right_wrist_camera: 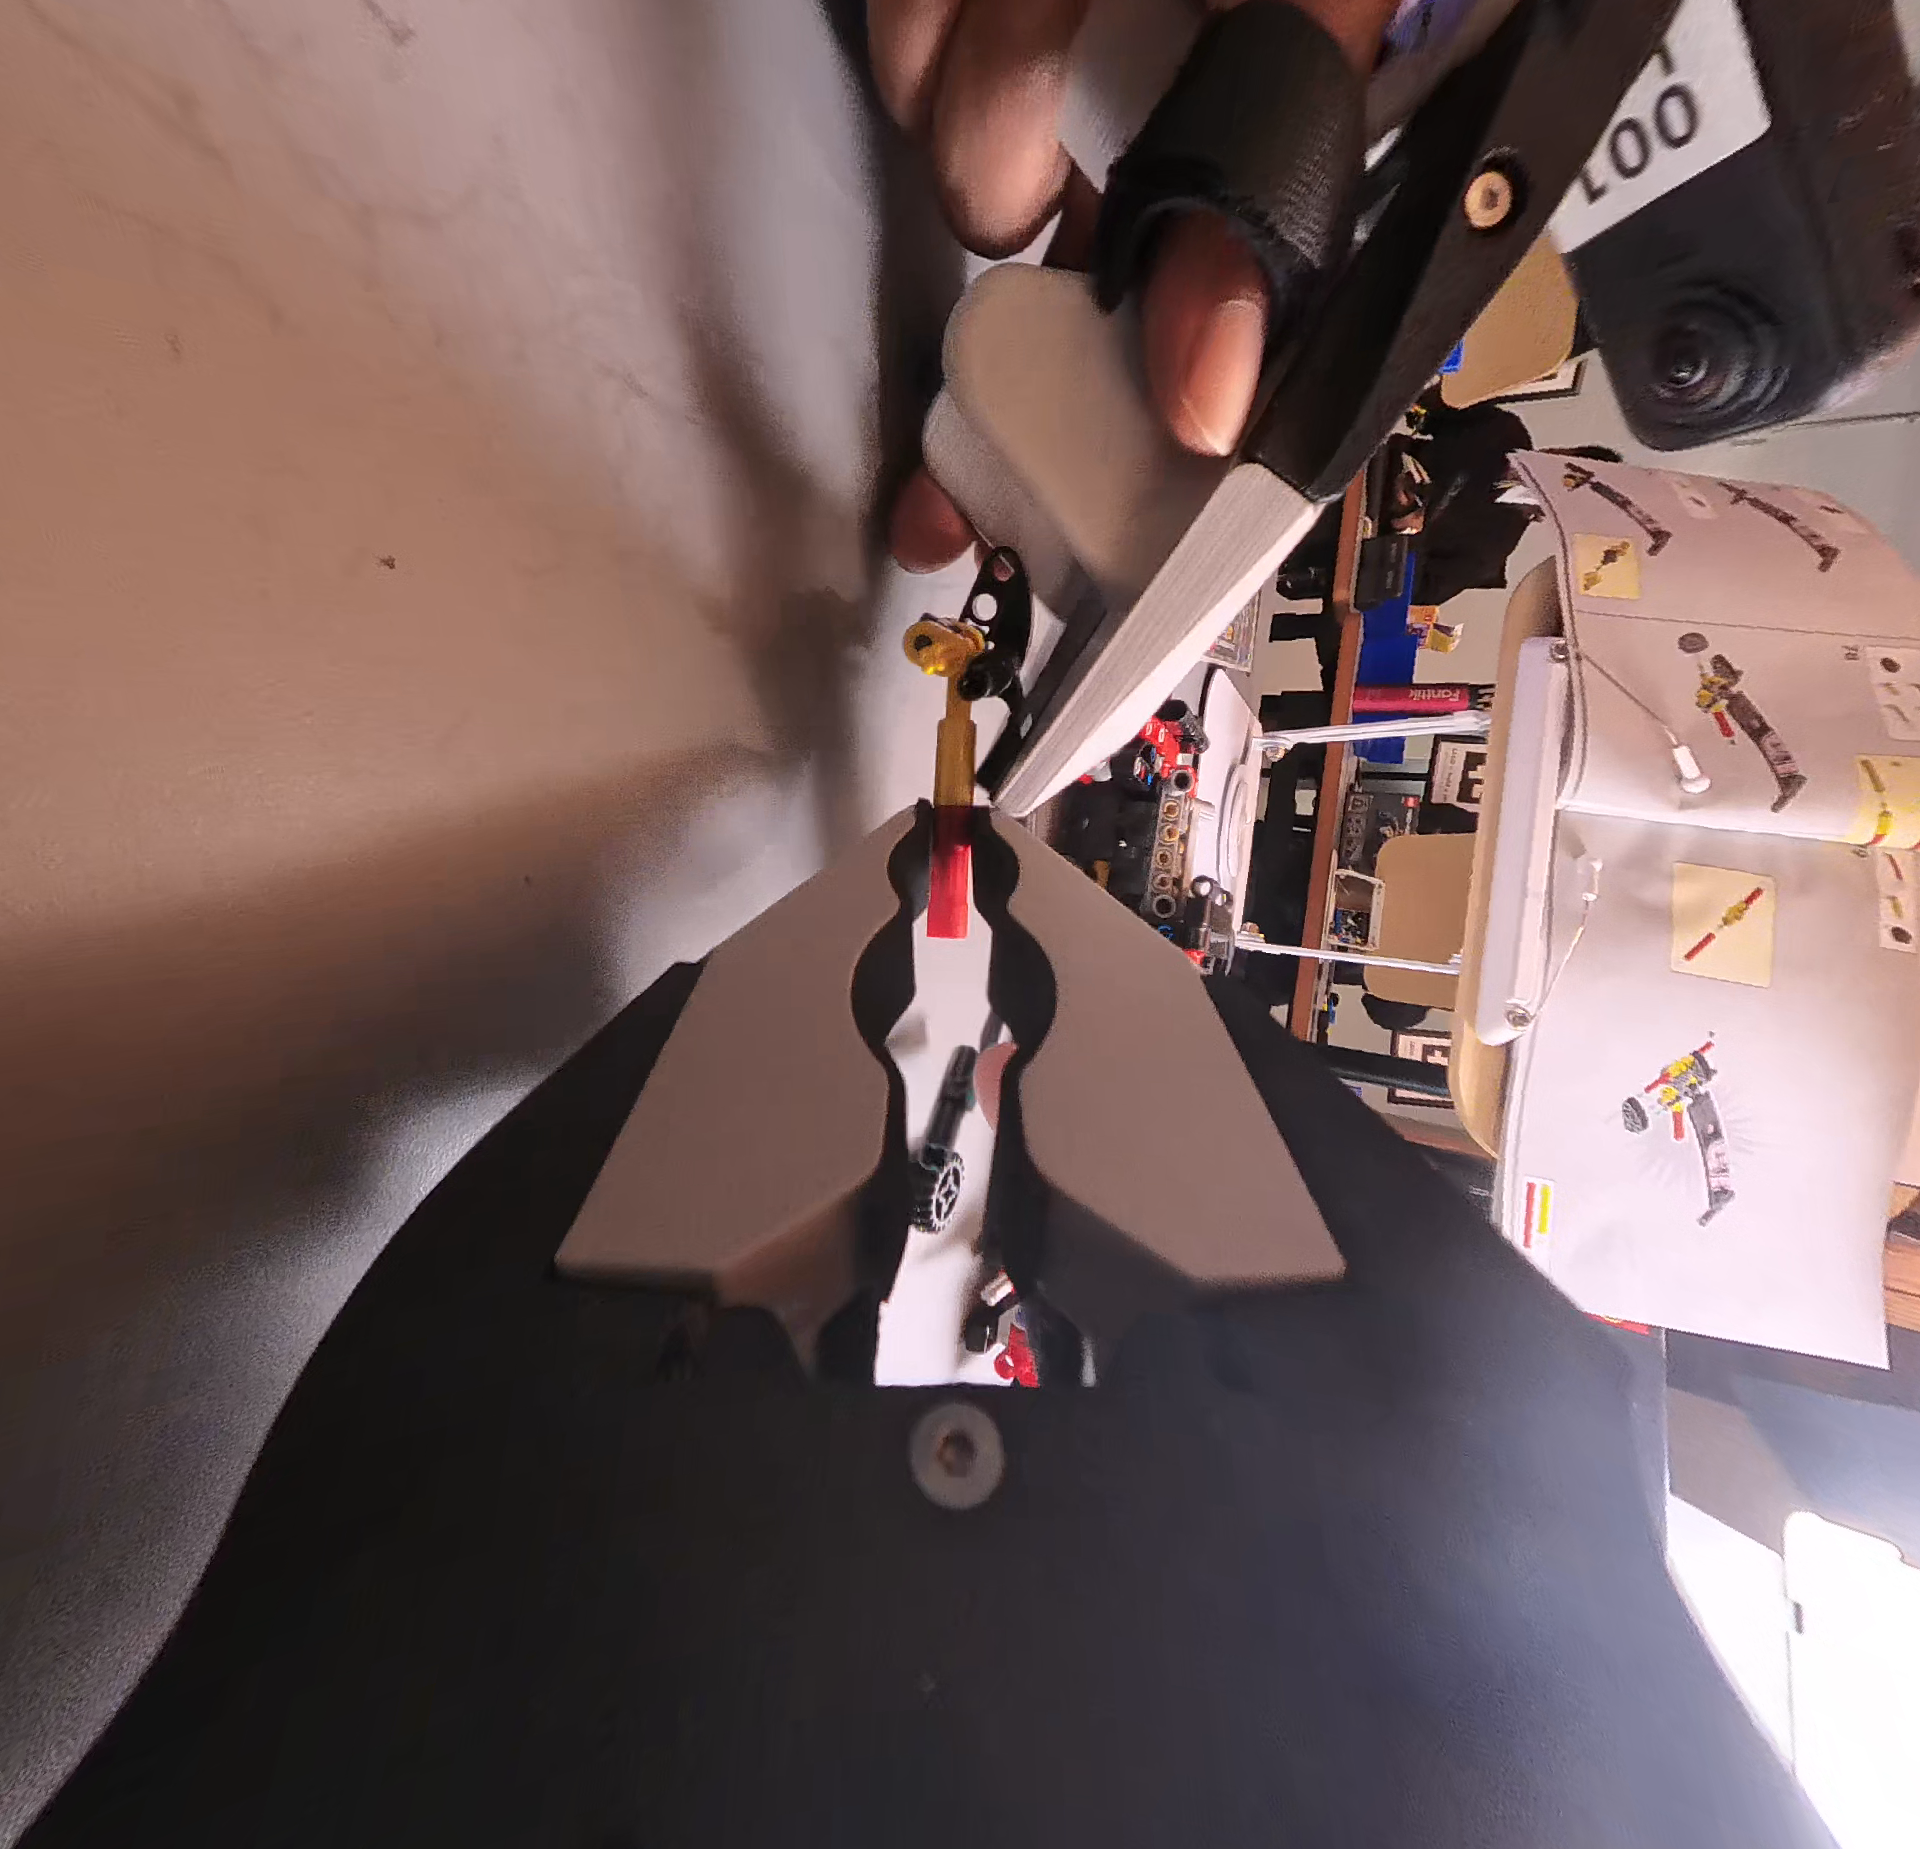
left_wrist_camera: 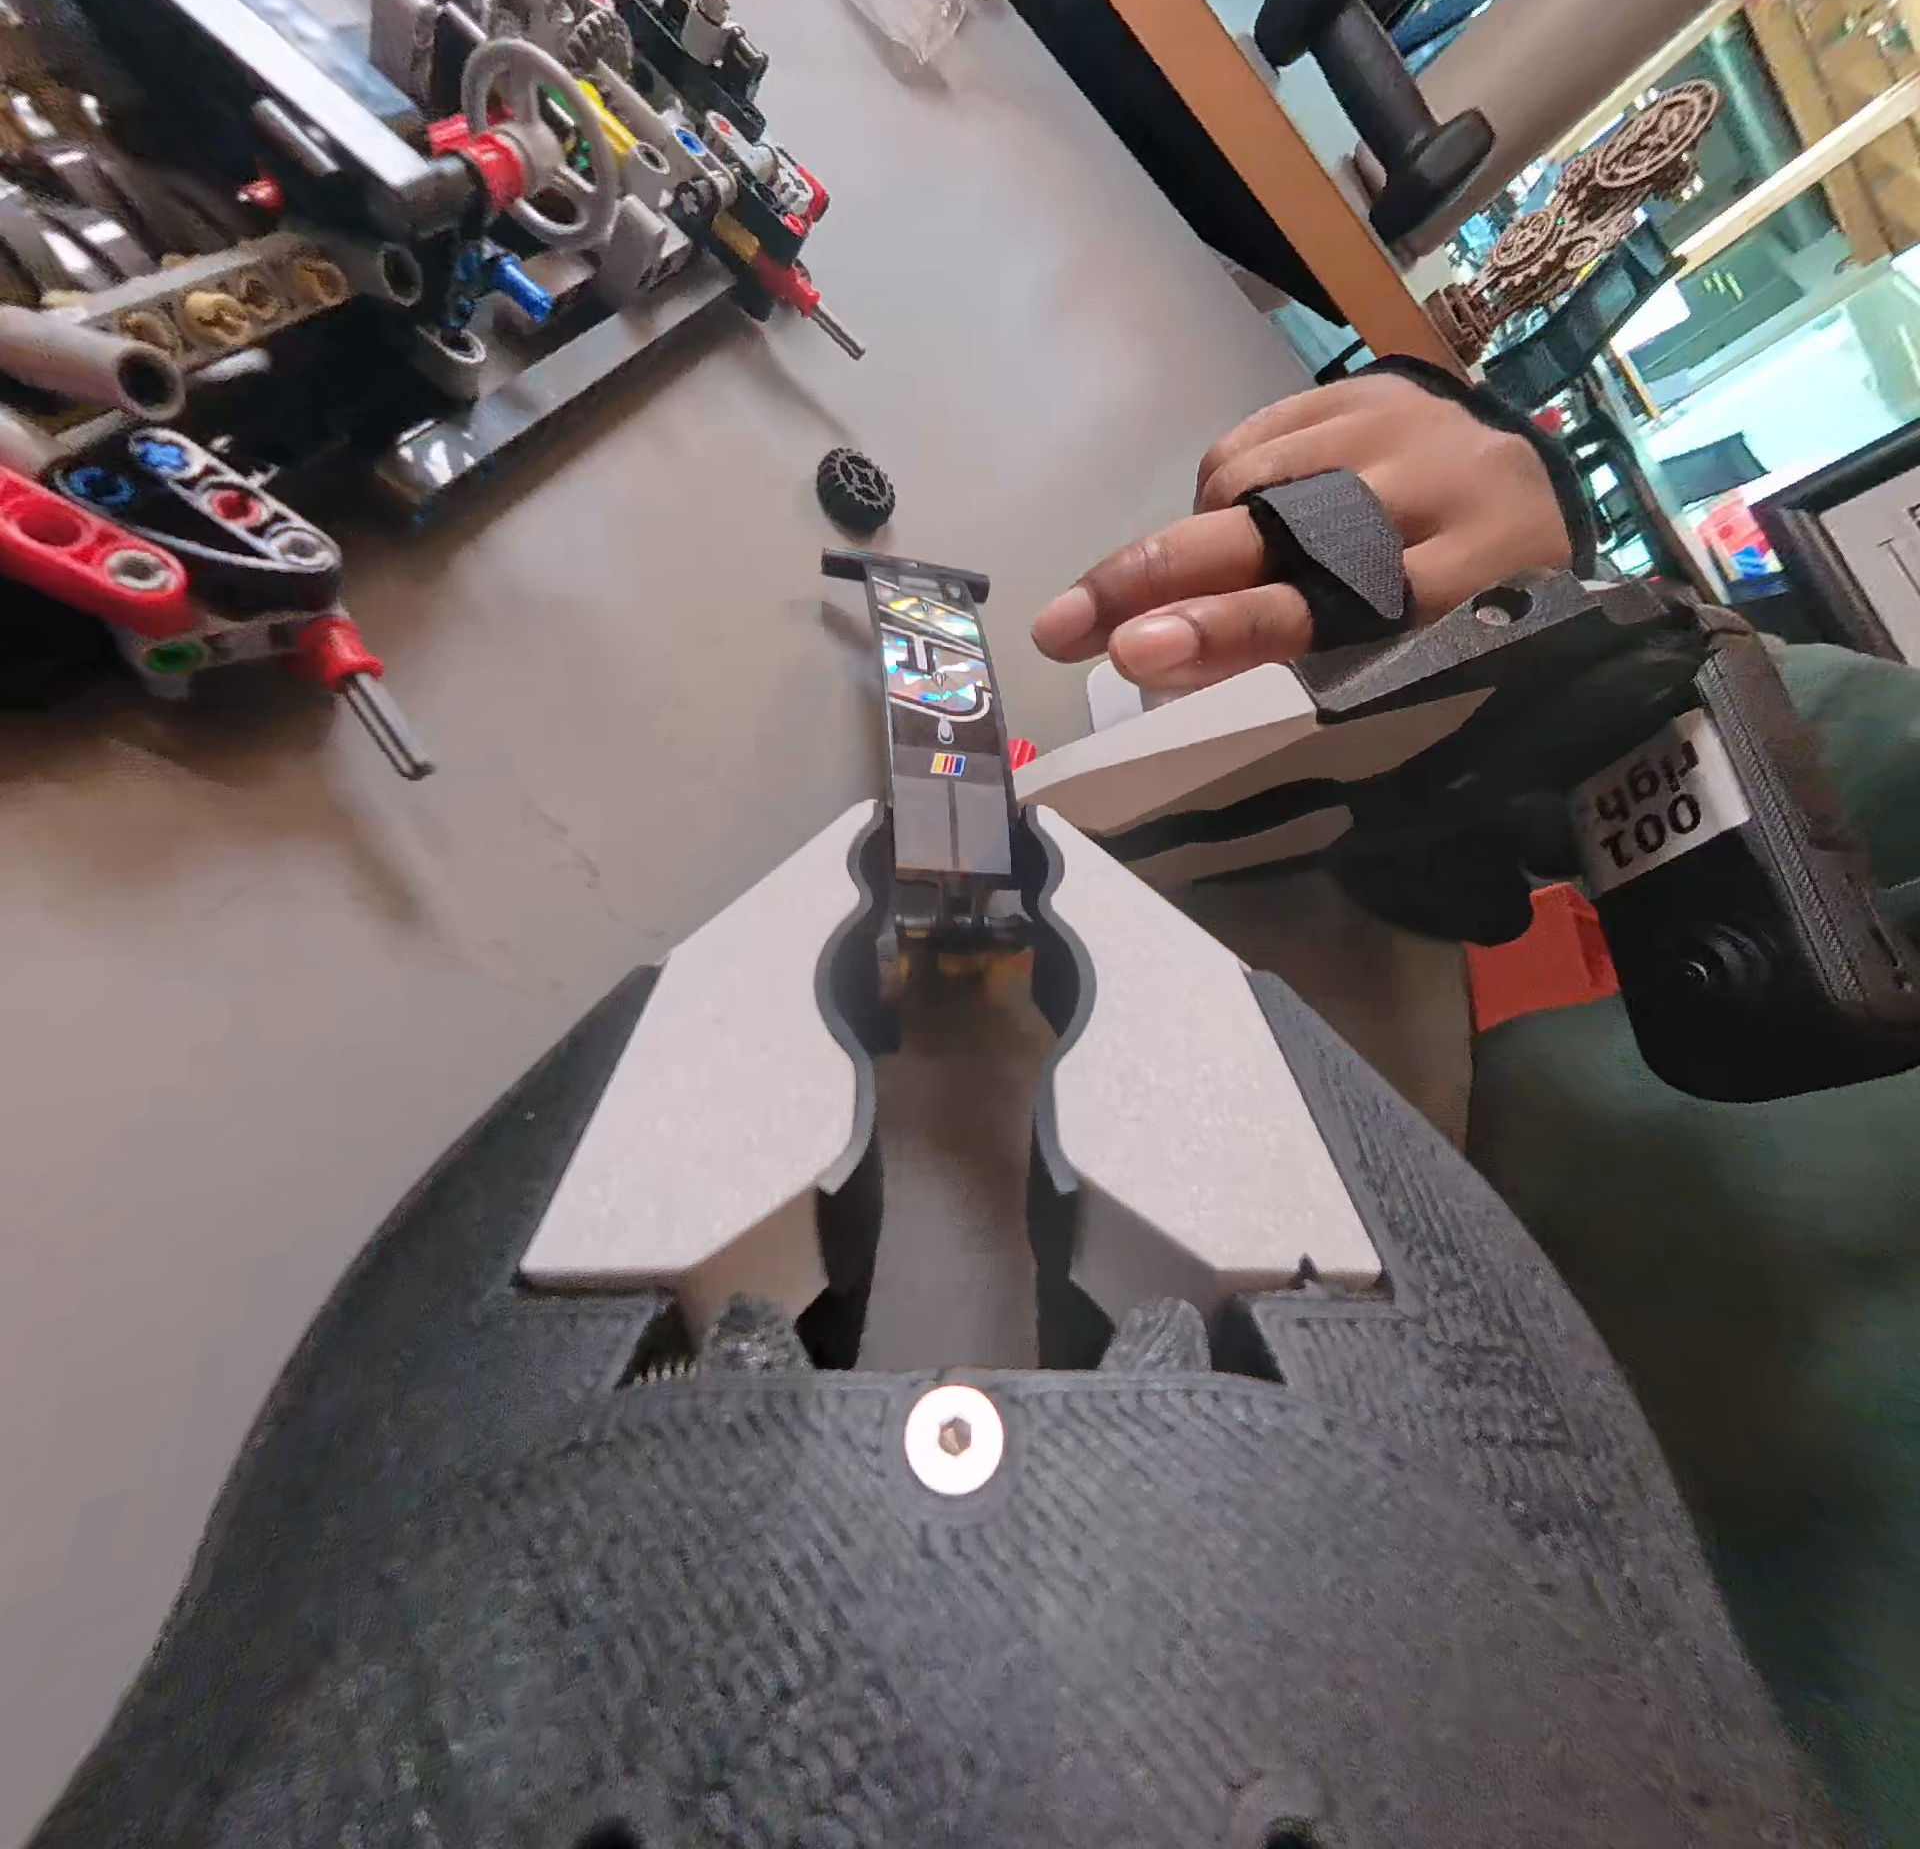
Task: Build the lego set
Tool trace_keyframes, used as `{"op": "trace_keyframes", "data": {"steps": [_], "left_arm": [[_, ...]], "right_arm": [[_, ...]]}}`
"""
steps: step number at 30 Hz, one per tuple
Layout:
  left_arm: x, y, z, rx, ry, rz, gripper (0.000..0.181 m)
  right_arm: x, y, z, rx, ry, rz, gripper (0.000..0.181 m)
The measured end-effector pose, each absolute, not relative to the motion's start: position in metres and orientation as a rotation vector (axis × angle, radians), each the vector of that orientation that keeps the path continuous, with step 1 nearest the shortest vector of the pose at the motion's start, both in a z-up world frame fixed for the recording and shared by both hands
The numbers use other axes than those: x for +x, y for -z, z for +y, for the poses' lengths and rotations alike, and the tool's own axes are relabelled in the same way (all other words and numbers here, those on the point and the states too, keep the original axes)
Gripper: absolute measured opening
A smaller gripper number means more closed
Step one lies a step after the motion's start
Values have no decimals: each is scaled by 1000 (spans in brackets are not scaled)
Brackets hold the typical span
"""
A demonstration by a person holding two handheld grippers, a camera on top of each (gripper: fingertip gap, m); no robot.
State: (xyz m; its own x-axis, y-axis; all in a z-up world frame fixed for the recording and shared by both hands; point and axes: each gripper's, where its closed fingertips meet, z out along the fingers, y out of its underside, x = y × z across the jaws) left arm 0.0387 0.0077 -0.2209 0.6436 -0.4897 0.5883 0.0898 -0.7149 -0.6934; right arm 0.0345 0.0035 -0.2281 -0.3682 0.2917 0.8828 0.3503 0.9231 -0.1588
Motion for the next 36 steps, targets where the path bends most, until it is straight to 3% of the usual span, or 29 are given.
{"op": "trace_keyframes", "data": {"steps": [1,14,22,30,36], "left_arm": [[39,221,8,-2147,1041,318,22],[44,224,9,-2147,934,458,22],[25,205,9,-2060,782,556,46],[11,246,-38,-2192,363,861,40],[13,246,-33,-2182,387,862,14]], "right_arm": [[34,229,4,-463,65,-1977,4],[36,241,5,-285,140,-2047,4],[33,245,2,-256,112,-2063,3],[31,246,1,-207,127,-2072,3],[30,248,-3,-123,148,-2085,3]]}}
